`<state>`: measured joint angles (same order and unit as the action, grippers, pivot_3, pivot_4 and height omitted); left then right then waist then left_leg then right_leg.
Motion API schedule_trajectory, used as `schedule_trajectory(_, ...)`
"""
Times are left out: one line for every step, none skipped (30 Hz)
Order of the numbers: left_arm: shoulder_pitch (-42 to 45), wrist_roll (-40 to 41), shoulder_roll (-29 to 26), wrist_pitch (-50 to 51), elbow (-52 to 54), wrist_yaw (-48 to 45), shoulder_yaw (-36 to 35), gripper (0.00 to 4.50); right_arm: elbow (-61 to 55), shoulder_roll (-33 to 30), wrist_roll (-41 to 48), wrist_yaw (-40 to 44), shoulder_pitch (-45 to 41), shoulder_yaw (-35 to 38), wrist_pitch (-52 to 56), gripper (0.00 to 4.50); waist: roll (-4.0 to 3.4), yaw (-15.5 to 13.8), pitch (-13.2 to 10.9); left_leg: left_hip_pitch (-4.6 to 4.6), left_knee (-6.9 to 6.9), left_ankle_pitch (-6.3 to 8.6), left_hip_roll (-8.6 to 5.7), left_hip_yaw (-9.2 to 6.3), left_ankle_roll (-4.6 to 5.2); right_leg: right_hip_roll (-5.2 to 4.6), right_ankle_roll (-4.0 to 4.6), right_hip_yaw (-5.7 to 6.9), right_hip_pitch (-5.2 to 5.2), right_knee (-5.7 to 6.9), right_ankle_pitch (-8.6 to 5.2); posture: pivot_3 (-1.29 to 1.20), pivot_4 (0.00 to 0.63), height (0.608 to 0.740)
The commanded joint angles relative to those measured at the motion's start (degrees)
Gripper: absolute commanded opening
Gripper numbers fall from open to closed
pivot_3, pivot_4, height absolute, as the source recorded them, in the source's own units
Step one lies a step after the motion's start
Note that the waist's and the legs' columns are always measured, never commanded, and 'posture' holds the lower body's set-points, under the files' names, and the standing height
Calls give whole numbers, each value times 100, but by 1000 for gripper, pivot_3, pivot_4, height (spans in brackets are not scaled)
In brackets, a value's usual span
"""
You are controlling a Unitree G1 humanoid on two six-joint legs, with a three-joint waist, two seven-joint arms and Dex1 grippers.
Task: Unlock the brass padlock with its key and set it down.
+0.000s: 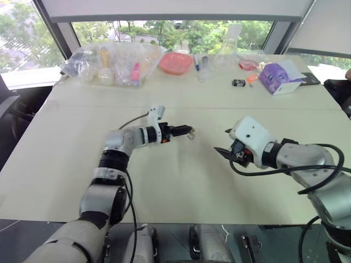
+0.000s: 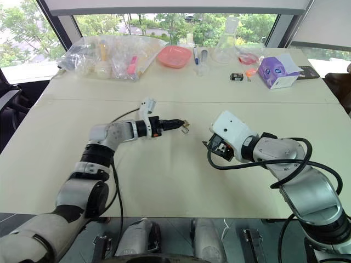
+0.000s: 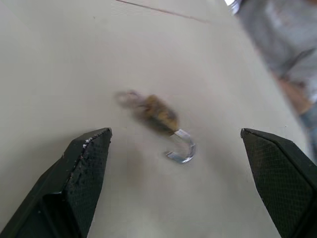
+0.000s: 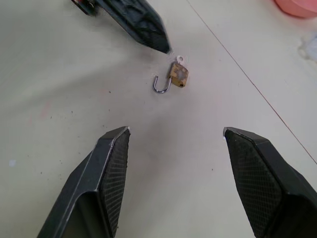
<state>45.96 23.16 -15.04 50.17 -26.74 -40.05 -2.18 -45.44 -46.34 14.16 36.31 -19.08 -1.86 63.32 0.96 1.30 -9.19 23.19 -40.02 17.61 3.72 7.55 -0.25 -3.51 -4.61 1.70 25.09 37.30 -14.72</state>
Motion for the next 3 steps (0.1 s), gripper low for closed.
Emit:
schedule_trajectory(-383,33,-482,158,1331,-164,146,4374,-61,-47,31,-67,18,59,-148,3092,0,-39,0,5,0,-1,0,0,-1,-1,0,0,5,0,0,0,150,733)
schedule_trajectory(-503,102,-570,203,1616,-123,82,4374,-30,-24,27,-89,22,42,-175,3092,0,-69,0,10,-1,-2,0,-1,-3,-3,0,0,7,0,0,0,150,733)
schedule_trajectory(-592,170,-620,267,1828,-37,-22,4374,6,19,28,-120,19,36,-191,3092,0,-69,0,13,-4,-2,-2,0,-3,-6,0,2,8,-1,0,0,150,733)
